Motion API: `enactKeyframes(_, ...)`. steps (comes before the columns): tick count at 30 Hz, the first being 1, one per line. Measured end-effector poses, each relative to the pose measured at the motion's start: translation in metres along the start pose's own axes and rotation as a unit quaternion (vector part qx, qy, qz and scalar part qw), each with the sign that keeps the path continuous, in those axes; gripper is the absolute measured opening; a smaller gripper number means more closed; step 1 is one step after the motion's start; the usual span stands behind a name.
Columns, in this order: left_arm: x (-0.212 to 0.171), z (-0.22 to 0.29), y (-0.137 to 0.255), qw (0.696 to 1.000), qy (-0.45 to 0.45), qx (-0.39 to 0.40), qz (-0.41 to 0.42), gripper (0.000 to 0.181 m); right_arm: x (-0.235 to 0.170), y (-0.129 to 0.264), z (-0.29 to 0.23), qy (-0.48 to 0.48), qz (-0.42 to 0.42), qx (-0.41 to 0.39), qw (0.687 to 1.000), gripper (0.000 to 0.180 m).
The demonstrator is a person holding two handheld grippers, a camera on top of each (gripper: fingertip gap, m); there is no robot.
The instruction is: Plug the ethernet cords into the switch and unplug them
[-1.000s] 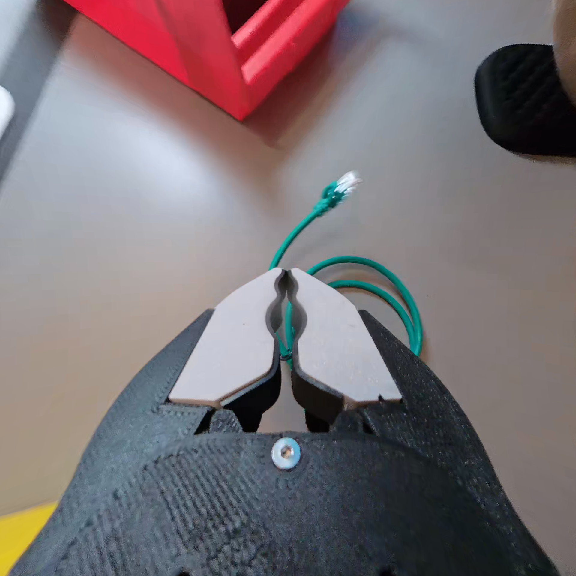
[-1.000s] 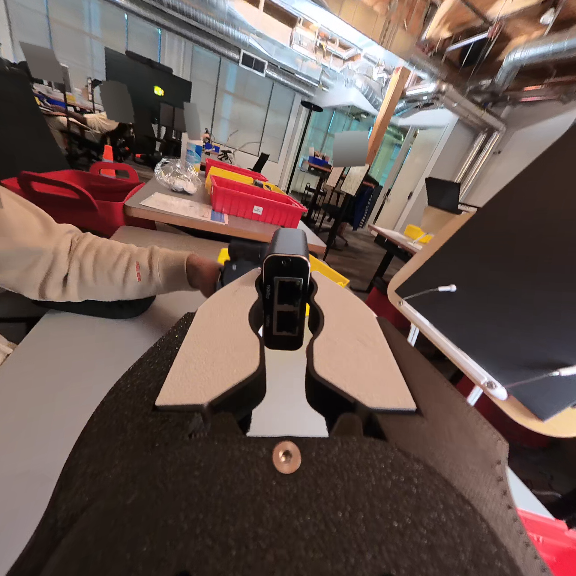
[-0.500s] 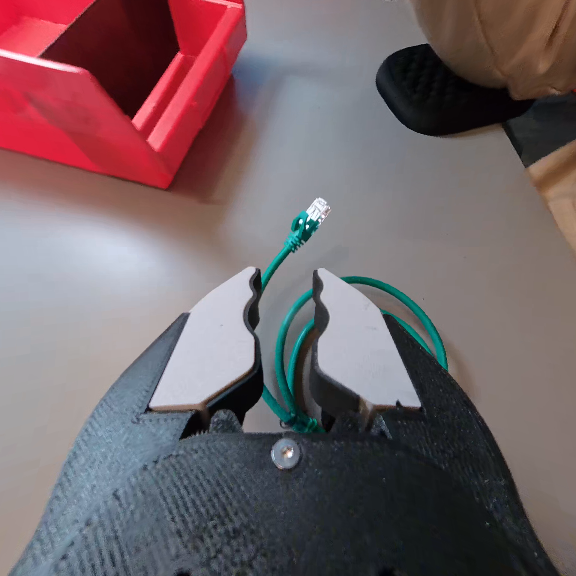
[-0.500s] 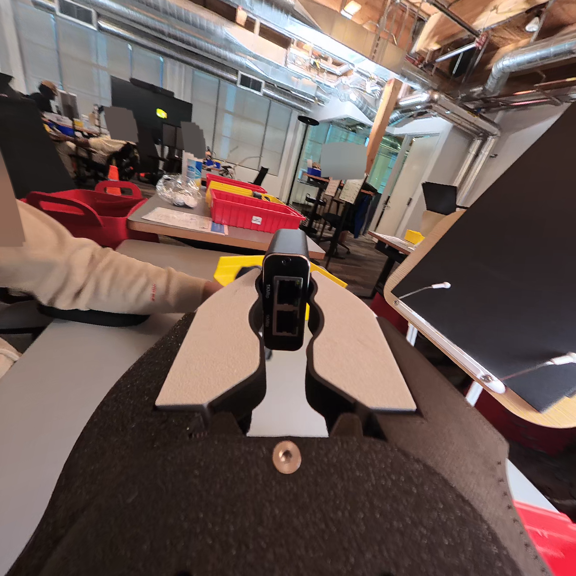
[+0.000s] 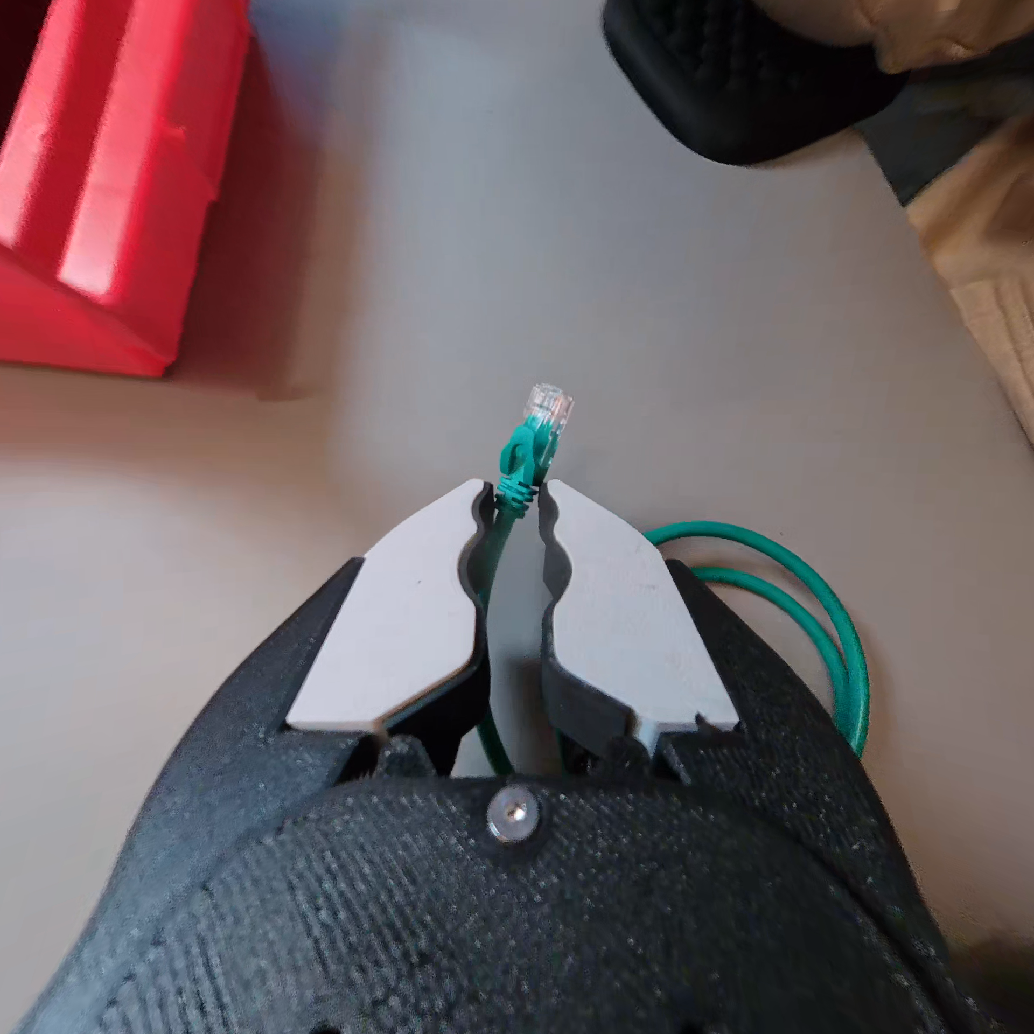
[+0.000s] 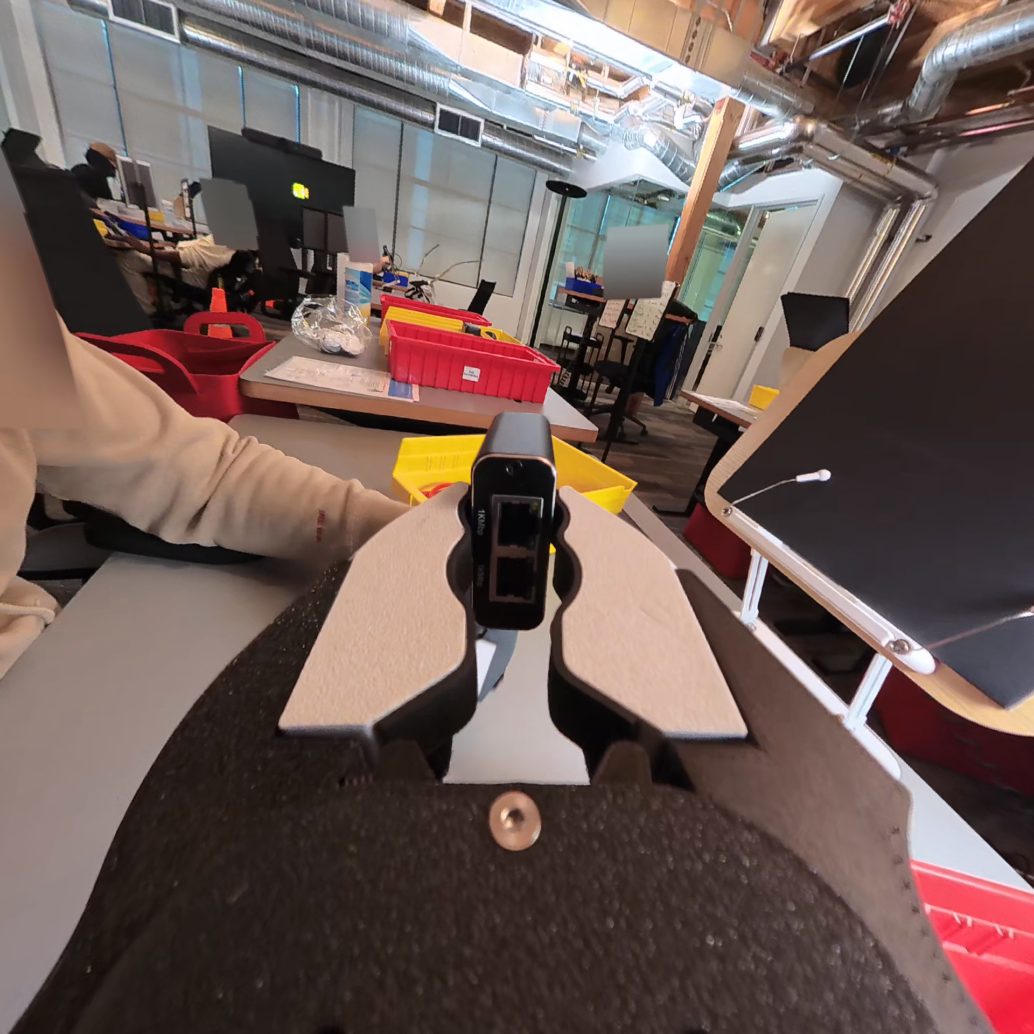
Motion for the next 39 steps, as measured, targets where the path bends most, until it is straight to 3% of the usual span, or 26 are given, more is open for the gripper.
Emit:
enactKeyframes(5, -0.004, 0.011, 0.046, 0.994, 0.103, 0.027, 0.038, 0.014, -0.001, 0.004, -0.004, 0.019, -0.022, 0.013, 0.999, 0.024)
enactKeyframes(9, -0.005, 0.038, 0.093, 0.976, 0.169, 0.051, 0.127, 0.012, -0.003, 0.003, -0.01, 0.029, -0.027, 0.054, 0.998, 0.024)
enactKeyframes(13, -0.002, 0.067, 0.114, 0.96, 0.194, 0.01, 0.2, 0.011, -0.006, -0.008, -0.018, 0.022, -0.011, 0.123, 0.992, 0.024)
enactKeyframes(20, 0.018, 0.087, 0.08, 0.95, 0.143, -0.191, 0.202, 0.011, -0.018, -0.041, -0.033, -0.008, -0.015, 0.232, 0.973, 0.024)
enactKeyframes(23, 0.021, 0.087, 0.063, 0.943, 0.135, -0.241, 0.184, 0.011, -0.025, -0.05, -0.038, -0.016, -0.032, 0.266, 0.963, 0.024)
enactKeyframes(39, 0.002, 0.072, 0.043, 0.927, 0.175, -0.295, 0.15, 0.011, -0.038, -0.064, -0.056, 0.026, -0.147, 0.305, 0.94, 0.024)
Point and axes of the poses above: each gripper's, where its closed fingertips meet, y back along the fingers, x out of its top, z = x × y across the jaws, the point moved 10 cm from there along y, back along the fingers, and after that the axes turned 9 degrees about -z, right-handed, at the moved point
